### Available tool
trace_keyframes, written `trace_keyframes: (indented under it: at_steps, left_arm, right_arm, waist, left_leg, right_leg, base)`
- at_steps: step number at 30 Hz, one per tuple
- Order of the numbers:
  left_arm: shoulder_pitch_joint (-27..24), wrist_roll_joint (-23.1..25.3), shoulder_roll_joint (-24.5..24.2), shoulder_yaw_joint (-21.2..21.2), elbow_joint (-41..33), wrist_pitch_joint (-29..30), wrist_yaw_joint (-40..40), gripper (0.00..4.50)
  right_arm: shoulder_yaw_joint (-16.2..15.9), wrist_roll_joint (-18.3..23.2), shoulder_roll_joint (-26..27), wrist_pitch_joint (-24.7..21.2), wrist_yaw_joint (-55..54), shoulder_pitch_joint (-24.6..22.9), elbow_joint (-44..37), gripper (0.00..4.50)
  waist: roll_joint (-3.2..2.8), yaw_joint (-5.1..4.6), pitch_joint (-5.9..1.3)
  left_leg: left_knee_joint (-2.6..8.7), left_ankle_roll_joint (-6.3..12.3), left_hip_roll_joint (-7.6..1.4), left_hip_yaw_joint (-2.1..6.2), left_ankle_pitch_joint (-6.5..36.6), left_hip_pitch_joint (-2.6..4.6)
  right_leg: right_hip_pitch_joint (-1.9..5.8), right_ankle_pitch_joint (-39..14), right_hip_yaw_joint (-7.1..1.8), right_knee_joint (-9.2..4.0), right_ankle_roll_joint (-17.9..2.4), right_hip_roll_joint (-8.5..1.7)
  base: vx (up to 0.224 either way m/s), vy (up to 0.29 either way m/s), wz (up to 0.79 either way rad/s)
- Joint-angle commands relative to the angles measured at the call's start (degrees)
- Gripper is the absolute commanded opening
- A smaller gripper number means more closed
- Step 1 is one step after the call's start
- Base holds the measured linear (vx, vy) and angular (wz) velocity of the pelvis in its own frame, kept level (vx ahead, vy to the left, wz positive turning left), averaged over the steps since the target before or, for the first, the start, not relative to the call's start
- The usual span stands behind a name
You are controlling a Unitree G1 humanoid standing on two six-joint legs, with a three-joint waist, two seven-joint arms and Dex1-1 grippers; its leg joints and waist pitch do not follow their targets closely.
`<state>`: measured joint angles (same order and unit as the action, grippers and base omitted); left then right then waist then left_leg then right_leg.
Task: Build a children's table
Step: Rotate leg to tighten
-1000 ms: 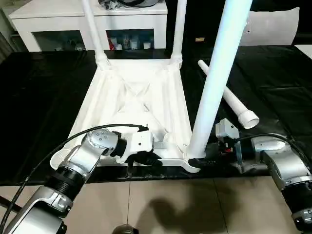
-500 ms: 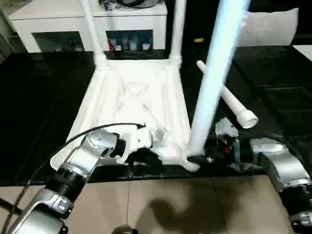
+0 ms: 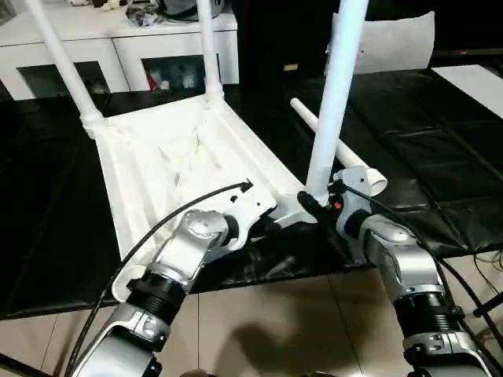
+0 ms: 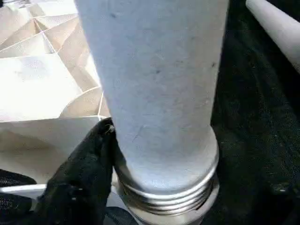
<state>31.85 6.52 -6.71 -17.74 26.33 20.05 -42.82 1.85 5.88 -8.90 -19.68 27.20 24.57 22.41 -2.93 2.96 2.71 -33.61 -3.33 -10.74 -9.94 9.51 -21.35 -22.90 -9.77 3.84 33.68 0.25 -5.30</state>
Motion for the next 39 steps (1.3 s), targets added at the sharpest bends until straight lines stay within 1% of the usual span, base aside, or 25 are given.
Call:
trace_keyframes:
  at_steps: [1,6,7,8,9,10,12,13,14,15,16,17,18,19,20,21,22,26,27,28,30,33,34,38,39]
  left_arm:
    - [1.14,-1.1,2.24,-1.66,-1.36,-2.15,0.03,0.0]
    - [0.4,-1.29,-0.08,-1.61,-2.01,-3.3,-3.04,0.0]
    - [0.09,-1.53,-1.28,-1.56,-1.83,-4.7,-4.65,0.0]
    - [-0.14,-1.87,-2.33,-1.52,-1.55,-6.43,-6.14,0.0]
    - [-0.28,-2.25,-3.31,-1.49,-1.25,-7.4,-7.67,0.0]
    - [-0.32,-2.32,-4.5,-1.61,-0.77,-8.9,-9.2,0.0]
    - [-0.36,-2.44,-6.19,-1.88,-0.38,-10.88,-11.73,0.0]
    - [-0.4,-2.62,-7.97,-2.39,-0.54,-12.58,-14.68,0.0]
    - [-0.4,-2.67,-8.74,-2.65,-0.65,-13.2,-15.99,0.0]
    - [-0.4,-2.67,-8.74,-2.65,-0.65,-13.2,-15.99,0.0]
    - [-0.34,-2.28,-10.25,-3.43,-0.68,-14.17,-18.15,0.0]
    - [-0.34,-2.28,-10.25,-3.43,-0.68,-14.17,-18.15,0.0]
    - [-0.18,-1.61,-12.27,-4.85,-0.21,-16.75,-21.47,0.0]
    - [-0.15,-1.45,-13.08,-5.42,-0.07,-17.8,-22.9,0.0]
    - [-0.15,-1.45,-13.15,-5.47,-0.05,-17.91,-23.04,0.0]
    - [-0.13,-1.47,-13.76,-5.89,0.12,-18.92,-24.29,0.0]
    - [-0.19,-1.66,-14.3,-6.22,0.1,-19.67,-25.54,0.0]
    - [-0.34,-1.64,-16.4,-7.57,0.09,-21.84,-29.49,0.0]
    - [-0.37,-1.63,-16.97,-7.92,0.17,-22.53,-30.58,0.0]
    - [-0.41,-1.68,-17.36,-8.15,0.19,-22.95,-31.39,0.0]
    - [-0.55,-1.98,-17.92,-8.33,0.15,-23.54,-32.64,0.0]
    - [-0.68,-2.02,-18.15,-8.24,0.16,-23.99,-33.18,0.0]
    - [-0.71,-2.07,-18.24,-8.26,0.17,-24.13,-33.3,0.0]
    - [-0.92,-2.19,-18.21,-8.39,0.17,-24.43,-33.33,0.0]
    - [-1.0,-2.22,-18.07,-8.45,0.18,-24.45,-33.28,0.0]
  right_arm:
    - [-4.33,2.03,3.39,-0.51,4.26,-0.98,-1.83,3.59]
    - [-4.53,2.4,0.29,0.45,8.08,-1.84,-3.17,4.03]
    - [-4.85,2.72,-1.53,0.73,10.64,-2.21,-3.81,4.18]
    - [-5.14,2.85,-3.13,1.26,12.86,-2.4,-4.08,4.18]
    - [-5.39,2.88,-4.75,1.56,14.99,-2.5,-4.16,4.26]
    - [-5.83,2.78,-6.63,2.18,17.54,-2.59,-4.24,4.37]
    - [-6.12,2.74,-9.1,2.35,20.82,-2.61,-4.28,4.45]
    - [-6.48,2.68,-11.57,2.52,24.16,-2.38,-4.04,4.45]
    - [-6.76,2.55,-12.7,2.84,25.83,-2.26,-3.89,4.45]
    - [-6.76,2.55,-12.7,2.84,25.83,-2.26,-3.89,4.45]
    - [-7.57,2.03,-14.71,3.8,28.83,-1.95,-3.55,4.45]
    - [-7.57,2.03,-14.71,3.8,28.83,-1.95,-3.55,4.45]
    - [-8.51,1.97,-17.09,4.97,33.08,-1.21,-2.97,4.45]
    - [-8.93,2.15,-18.03,5.22,34.86,-0.91,-2.78,4.45]
    - [-8.98,2.16,-18.12,5.25,35.04,-0.88,-2.76,4.45]
    - [-9.39,2.32,-18.9,5.6,36.61,-0.64,-2.6,4.45]
    - [-9.76,2.5,-19.52,5.85,37.99,-0.43,-2.49,4.45]
    - [-11.21,2.95,-21.04,7.75,43.2,0.47,-1.61,4.45]
    - [-11.81,3.36,-21.4,7.83,45.2,0.64,-1.49,4.45]
    - [-12.26,3.74,-21.61,7.62,46.59,0.71,-1.51,4.18]
    - [-12.88,4.3,-21.82,7.31,48.52,0.85,-1.43,4.1]
    - [-13.14,4.36,-21.74,7.21,49.45,0.97,-1.09,3.98]
    - [-13.21,4.29,-21.6,7.6,49.59,1.08,-0.7,3.73]
    - [-13.23,4.34,-20.62,9.02,49.35,1.28,0.84,3.6]
    - [-13.26,4.44,-20.31,9.01,49.42,1.19,0.93,3.34]
  waist:
    - [0.65,0.16,-3.17]
    - [0.67,0.41,-3.23]
    - [0.79,0.63,-3.41]
    - [0.81,0.76,-3.47]
    - [1.16,0.8,-3.59]
    - [1.03,0.96,-3.71]
    - [0.99,1.06,-3.73]
    - [1.04,1.06,-3.76]
    - [0.97,1.33,-3.98]
    - [0.9,1.47,-4.0]
    - [0.76,1.71,-4.03]
    - [0.8,2.01,-4.03]
    - [0.96,2.23,-4.0]
    - [0.82,2.56,-4.15]
    - [0.74,2.71,-4.06]
    - [0.85,2.8,-4.05]
    - [0.76,3.01,-3.97]
    - [0.9,3.46,-3.87]
    - [1.26,3.45,-3.79]
    - [1.16,3.63,-3.81]
    - [1.17,3.7,-3.85]
    - [1.29,3.71,-3.91]
    - [1.25,3.77,-3.93]
    - [1.31,3.86,-4.01]
    - [1.39,3.89,-4.01]
  left_leg:
    - [4.74,0.89,-1.51,0.94,21.43,0.52]
    - [4.65,1.61,-1.51,0.73,20.18,0.47]
    - [4.51,2.06,-1.44,0.64,18.35,0.34]
    - [4.48,2.27,-1.49,0.66,17.78,0.32]
    - [4.33,2.78,-1.55,0.55,16.34,0.1]
    - [4.18,3.26,-1.53,0.56,14.73,-0.14]
    - [4.02,3.71,-1.64,0.35,14.07,0.1]
    - [3.91,4.15,-1.66,0.29,13.44,0.12]
    - [3.83,4.49,-1.75,0.35,11.98,0.01]
    - [3.69,4.8,-1.85,0.23,11.03,0.07]
    - [3.66,4.91,-1.92,0.27,10.78,0.14]
    - [3.58,5.15,-2.03,0.19,10.39,0.16]
    - [3.58,5.2,-2.06,0.09,10.33,0.21]
    - [3.54,5.18,-2.19,0.2,10.36,0.3]
    - [3.54,5.24,-2.29,0.15,10.2,0.26]
    - [3.49,5.26,-2.28,0.12,10.34,0.25]
    - [3.55,5.0,-2.32,0.15,11.19,0.26]
    - [3.67,3.8,-2.37,0.18,13.57,0.36]
    - [3.72,3.79,-2.39,0.12,13.64,0.35]
    - [3.73,3.73,-2.44,0.15,13.81,0.44]
    - [3.74,3.56,-2.49,0.19,13.95,0.47]
    - [3.72,3.64,-2.5,0.21,13.17,0.33]
    - [3.69,3.61,-2.5,0.2,12.96,0.37]
    - [3.57,3.6,-2.4,0.16,12.42,0.26]
    - [3.57,3.59,-2.39,0.18,12.4,0.24]
  right_leg:
    - [1.9,-24.3,-1.69,-5.41,-7.57,-2.59]
    - [2.12,-22.59,-1.84,-5.23,-8.6,-2.75]
    - [2.36,-21.41,-1.89,-5.09,-8.88,-2.84]
    - [2.48,-20.87,-1.88,-5.05,-8.93,-2.85]
    - [2.64,-18.75,-1.96,-4.75,-9.41,-2.84]
    - [2.82,-16.44,-1.95,-4.35,-10.19,-2.87]
    - [2.59,-14.91,-2.01,-4.21,-10.88,-2.77]
    - [2.66,-13.93,-2.04,-4.03,-11.59,-2.83]
    - [2.89,-12.43,-1.95,-3.74,-12.07,-2.83]
    - [2.74,-10.52,-1.92,-3.49,-12.88,-2.66]
    - [2.67,-9.86,-1.89,-3.37,-13.18,-2.65]
    - [2.66,-8.95,-1.89,-3.22,-13.69,-2.65]
    - [2.59,-8.84,-1.94,-3.24,-13.81,-2.64]
    - [2.62,-8.64,-1.9,-3.03,-14.08,-2.69]
    - [2.52,-7.92,-1.93,-2.9,-14.39,-2.62]
    - [2.53,-7.99,-1.94,-2.93,-14.48,-2.65]
    - [2.51,-8.93,-1.92,-2.97,-14.52,-2.73]
    - [2.41,-12.55,-1.99,-3.14,-13.85,-2.94]
    - [2.42,-12.89,-2.04,-3.24,-13.7,-2.95]
    - [2.32,-13.49,-2.07,-3.19,-13.61,-3.01]
    - [2.31,-13.76,-2.05,-3.13,-13.59,-3.0]
    - [2.35,-12.38,-2.06,-2.93,-13.88,-2.97]
    - [2.3,-12.12,-2.06,-2.89,-14.04,-2.97]
    - [2.37,-11.67,-2.07,-2.81,-14.22,-3.06]
    - [2.43,-12.01,-2.03,-2.81,-14.04,-3.05]
  base:
    - [0.0,0.0,0.0]
    - [0.0,0.0,0.0]
    - [0.0,0.0,0.0]
    - [0.0,0.0,0.0]
    - [0.0,0.0,0.0]
    - [0.0,0.0,0.0]
    - [0.0,0.0,0.0]
    - [0.0,0.0,0.0]
    - [0.0,0.0,0.0]
    - [0.0,0.0,0.0]
    - [0.0,0.0,0.0]
    - [0.0,0.0,0.0]
    - [0.0,0.0,0.0]
    - [0.0,0.0,0.0]
    - [0.0,0.0,0.0]
    - [0.0,0.0,0.0]
    - [0.0,0.0,0.0]
    - [0.0,0.0,0.0]
    - [0.0,0.0,0.0]
    - [0.0,0.0,0.0]
    - [0.0,0.0,0.0]
    - [0.0,0.0,0.0]
    - [0.0,0.0,0.0]
    - [0.0,0.0,0.0]
    - [0.0,0.0,0.0]
